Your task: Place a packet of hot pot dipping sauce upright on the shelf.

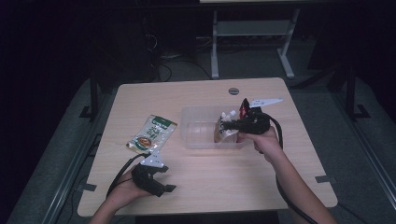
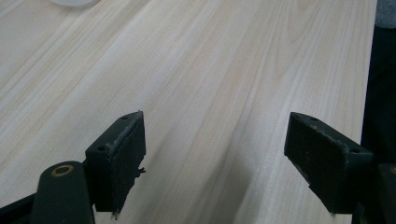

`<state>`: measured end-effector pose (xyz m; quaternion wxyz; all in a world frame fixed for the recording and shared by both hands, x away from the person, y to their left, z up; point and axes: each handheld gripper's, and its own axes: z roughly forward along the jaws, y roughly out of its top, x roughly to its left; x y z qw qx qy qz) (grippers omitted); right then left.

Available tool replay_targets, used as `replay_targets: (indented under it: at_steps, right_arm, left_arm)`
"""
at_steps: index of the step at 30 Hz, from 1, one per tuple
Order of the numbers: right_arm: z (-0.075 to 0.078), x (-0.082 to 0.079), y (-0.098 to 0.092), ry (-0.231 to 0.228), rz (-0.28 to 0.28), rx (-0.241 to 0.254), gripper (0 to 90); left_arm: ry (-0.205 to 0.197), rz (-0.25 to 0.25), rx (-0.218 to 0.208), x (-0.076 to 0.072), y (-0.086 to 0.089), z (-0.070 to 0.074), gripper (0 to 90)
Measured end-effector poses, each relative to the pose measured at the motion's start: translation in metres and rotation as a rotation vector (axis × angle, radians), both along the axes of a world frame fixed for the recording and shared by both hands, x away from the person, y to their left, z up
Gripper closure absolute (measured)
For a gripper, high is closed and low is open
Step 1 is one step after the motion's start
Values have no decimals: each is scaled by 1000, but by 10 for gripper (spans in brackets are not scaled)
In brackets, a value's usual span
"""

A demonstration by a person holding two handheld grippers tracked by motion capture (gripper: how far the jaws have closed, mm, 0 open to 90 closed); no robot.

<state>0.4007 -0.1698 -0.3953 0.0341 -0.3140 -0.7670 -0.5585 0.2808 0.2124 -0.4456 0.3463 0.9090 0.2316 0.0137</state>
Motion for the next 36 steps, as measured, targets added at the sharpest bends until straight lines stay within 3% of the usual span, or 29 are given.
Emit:
replay_targets:
  at_steps: [25, 29, 36]
  right_arm:
    - [24, -14, -22, -61, -37, 29, 827]
    - [25, -19, -23, -57, -33, 11, 808]
    - [24, -34, -26, -72, -34, -66, 778]
  left_arm:
    - [6, 8, -2, 0, 1, 1, 203]
    - [4, 10, -3, 0, 1, 1, 203]
    - [-1, 8, -1, 0, 1, 2, 203]
